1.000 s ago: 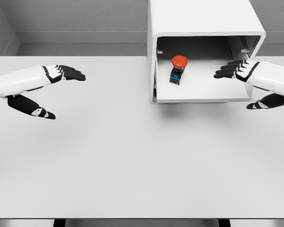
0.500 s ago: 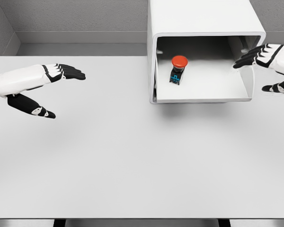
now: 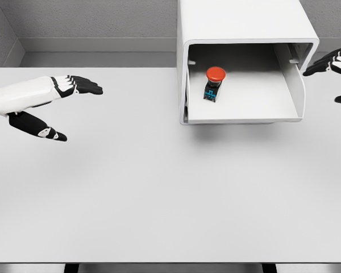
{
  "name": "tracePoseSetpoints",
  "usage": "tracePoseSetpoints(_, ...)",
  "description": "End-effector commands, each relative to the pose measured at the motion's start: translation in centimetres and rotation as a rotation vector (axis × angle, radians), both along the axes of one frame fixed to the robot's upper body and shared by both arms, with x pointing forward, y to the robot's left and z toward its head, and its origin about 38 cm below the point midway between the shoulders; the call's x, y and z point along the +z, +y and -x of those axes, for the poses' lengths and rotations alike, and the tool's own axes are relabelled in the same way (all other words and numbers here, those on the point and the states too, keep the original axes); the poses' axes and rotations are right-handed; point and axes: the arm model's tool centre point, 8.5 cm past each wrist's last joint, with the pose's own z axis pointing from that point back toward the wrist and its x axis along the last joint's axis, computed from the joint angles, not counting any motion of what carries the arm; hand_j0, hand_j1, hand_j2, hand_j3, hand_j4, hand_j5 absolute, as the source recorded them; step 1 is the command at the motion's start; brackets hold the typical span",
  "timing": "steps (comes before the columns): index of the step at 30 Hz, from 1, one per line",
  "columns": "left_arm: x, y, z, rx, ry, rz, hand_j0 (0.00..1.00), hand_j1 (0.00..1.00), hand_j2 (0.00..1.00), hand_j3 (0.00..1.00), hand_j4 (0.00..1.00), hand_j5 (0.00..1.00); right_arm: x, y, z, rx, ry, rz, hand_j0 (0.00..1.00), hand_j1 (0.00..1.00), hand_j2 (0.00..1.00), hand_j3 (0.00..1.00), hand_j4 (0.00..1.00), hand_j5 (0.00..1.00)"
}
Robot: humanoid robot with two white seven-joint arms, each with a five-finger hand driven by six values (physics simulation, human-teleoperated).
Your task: Slide open multi-storey tabletop storage cabinets and put open load switch and slide close multi-storey tabletop storage cabinets
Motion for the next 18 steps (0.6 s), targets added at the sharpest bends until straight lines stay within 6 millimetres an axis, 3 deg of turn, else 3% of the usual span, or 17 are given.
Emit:
tracePoseSetpoints(1, 0.0, 0.0, 0.0, 0.002, 0.004, 0.009, 1.00, 1.00, 1.00, 1.00, 1.00, 1.00, -0.1, -0.7, -0.1, -0.021, 0.005, 0.001, 0.81, 0.81, 0.81, 0.81, 0.81, 0.81)
tracePoseSetpoints(7, 0.0, 0.0, -0.1, 0.001, 0.004, 0.010, 1.00, 1.00, 1.00, 1.00, 1.00, 1.00, -1.9, -1.5, 0.1, -0.040, 0.059, 0.042, 0.78, 0.78, 0.78, 0.78, 0.78, 0.78)
tracePoseSetpoints(11, -0.1, -0.2, -0.1, -0.002, 0.005, 0.014, 1.00, 1.00, 1.00, 1.00, 1.00, 1.00, -2.0, -2.2, 0.5, -0.057, 0.070, 0.065, 0.78, 0.78, 0.78, 0.78, 0.78, 0.78)
tracePoseSetpoints(18, 0.0, -0.2, -0.1, 0.000, 0.004, 0.016, 1.00, 1.00, 1.00, 1.00, 1.00, 1.00, -4.8, -1.8, 2.8, -0.013, 0.179, 0.170, 0.79, 0.79, 0.79, 0.79, 0.79, 0.79)
